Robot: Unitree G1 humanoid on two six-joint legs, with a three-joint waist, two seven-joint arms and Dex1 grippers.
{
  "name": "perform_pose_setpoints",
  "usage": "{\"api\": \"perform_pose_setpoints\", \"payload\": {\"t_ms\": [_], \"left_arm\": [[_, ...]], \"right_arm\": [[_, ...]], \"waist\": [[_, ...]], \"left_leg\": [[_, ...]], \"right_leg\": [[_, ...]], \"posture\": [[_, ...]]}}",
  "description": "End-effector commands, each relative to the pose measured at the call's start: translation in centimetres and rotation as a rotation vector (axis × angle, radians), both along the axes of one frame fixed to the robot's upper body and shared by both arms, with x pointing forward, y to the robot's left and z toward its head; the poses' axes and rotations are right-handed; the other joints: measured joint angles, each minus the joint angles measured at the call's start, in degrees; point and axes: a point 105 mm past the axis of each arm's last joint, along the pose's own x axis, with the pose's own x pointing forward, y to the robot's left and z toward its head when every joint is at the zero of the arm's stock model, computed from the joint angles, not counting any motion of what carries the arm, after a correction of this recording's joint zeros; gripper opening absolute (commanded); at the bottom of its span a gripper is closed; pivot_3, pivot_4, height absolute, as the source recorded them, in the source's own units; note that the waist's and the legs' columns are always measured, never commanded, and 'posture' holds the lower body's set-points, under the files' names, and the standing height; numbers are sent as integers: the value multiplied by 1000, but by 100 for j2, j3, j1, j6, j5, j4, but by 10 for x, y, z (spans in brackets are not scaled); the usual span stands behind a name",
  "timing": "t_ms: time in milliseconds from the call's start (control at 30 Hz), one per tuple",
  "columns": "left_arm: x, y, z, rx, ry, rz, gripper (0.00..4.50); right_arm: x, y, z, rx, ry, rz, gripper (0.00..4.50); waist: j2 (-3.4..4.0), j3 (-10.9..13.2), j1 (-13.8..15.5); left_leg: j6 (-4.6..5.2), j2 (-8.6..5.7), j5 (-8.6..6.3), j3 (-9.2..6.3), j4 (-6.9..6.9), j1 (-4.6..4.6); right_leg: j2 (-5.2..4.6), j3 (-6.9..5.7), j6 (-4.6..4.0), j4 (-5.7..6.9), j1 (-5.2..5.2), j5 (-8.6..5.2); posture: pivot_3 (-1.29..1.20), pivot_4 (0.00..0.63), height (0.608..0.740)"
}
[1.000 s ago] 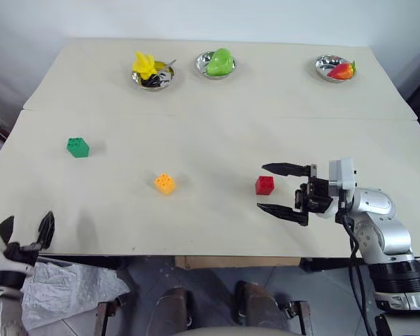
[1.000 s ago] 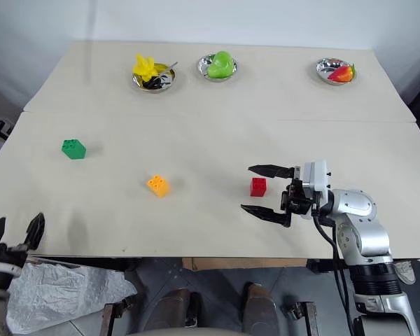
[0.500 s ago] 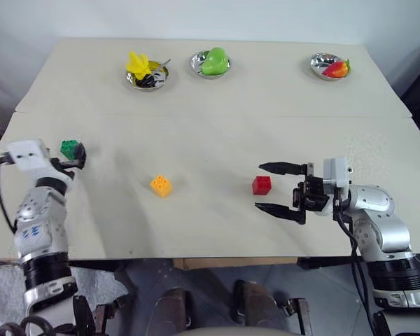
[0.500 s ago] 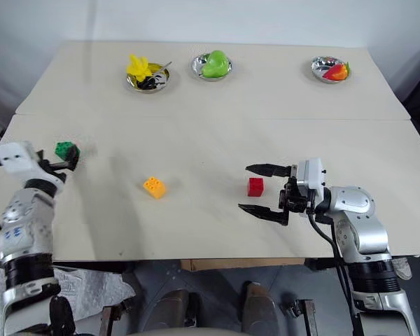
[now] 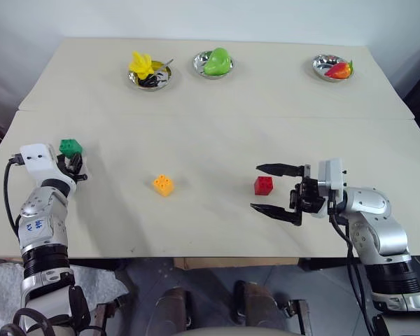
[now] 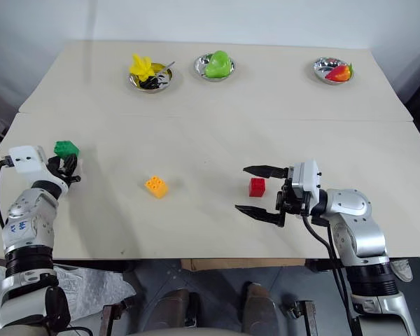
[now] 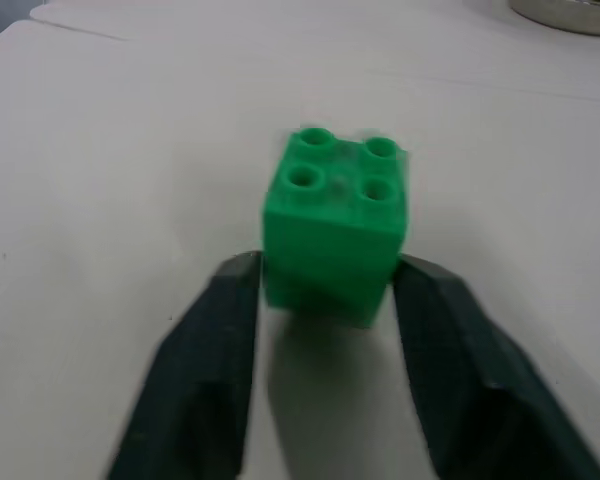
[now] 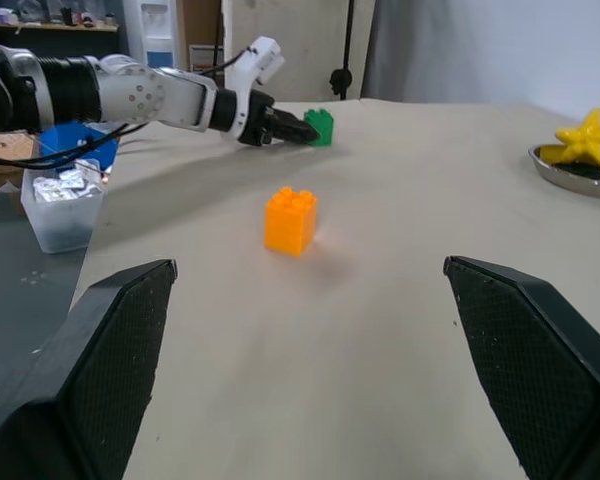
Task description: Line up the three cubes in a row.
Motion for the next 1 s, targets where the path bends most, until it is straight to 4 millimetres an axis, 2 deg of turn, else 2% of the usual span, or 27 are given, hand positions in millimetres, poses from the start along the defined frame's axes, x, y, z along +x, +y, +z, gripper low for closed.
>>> {"api": "perform_pose_setpoints", "payload": {"t_ms": [33,133,233,333,500,600,667,867,933,1000], "left_arm": [[-8,12,24,29,-133,-25,1448],[-10,3,34,18,-188,-172,1448],[-23,-32,72,127,-283,-524,1448],[-36,-65,89,211,-261,-802,1448],[-56,-155,75,440,-93,-1348,1448],[-51,-194,65,484,-91,-1507,1448],[-49,-214,58,518,-79,-1588,1448],[-28,-270,49,627,-50,-1646,1448],[-24,-282,42,643,-28,-1669,1448],[-18,-283,34,654,-3,-1669,1448]], "right_arm": [[-8,-4,7,-2,-51,-14,4500],[-11,-8,4,-14,-48,-25,4500],[-16,-22,5,-39,-46,-66,4500],[-21,-36,7,-57,-40,-109,4500],[-23,-64,7,-105,-33,-198,4500],[-21,-73,8,-117,-39,-234,4500],[-21,-76,8,-123,-37,-240,4500],[-28,-81,4,-131,-22,-260,4500],[-29,-81,3,-122,-21,-272,4500],[-29,-79,2,-118,-20,-274,4500]], "waist": [[0,0,1],[0,0,-4],[-1,0,1],[-1,1,9],[6,3,42],[6,3,43],[5,3,44],[5,3,43],[5,3,85],[5,3,95]], "left_leg": [[0,0,0,0,0,-1],[0,1,0,1,1,0],[-1,1,-1,3,2,-2],[-2,1,-2,-1,4,-6],[-1,-7,-2,-1,5,3],[-1,-5,-2,12,10,2],[-1,-3,-2,25,12,1],[2,-1,0,47,13,-3],[4,-2,1,48,16,-7],[7,-2,0,50,21,-7]], "right_leg": [[0,0,0,0,0,0],[0,-1,0,0,0,0],[0,-2,0,0,-1,0],[-1,-5,0,-2,1,0],[-2,-3,0,-4,14,0],[1,-1,1,-5,15,0],[5,-3,1,-5,15,0],[9,-2,3,-13,14,1],[8,-2,10,-21,15,5],[8,0,14,-24,17,7]], "posture": [[0,150,740],[0,150,740],[0,150,740],[0,150,740],[0,150,740],[0,150,740],[0,150,740],[0,150,740],[0,150,740],[0,150,740]]}}
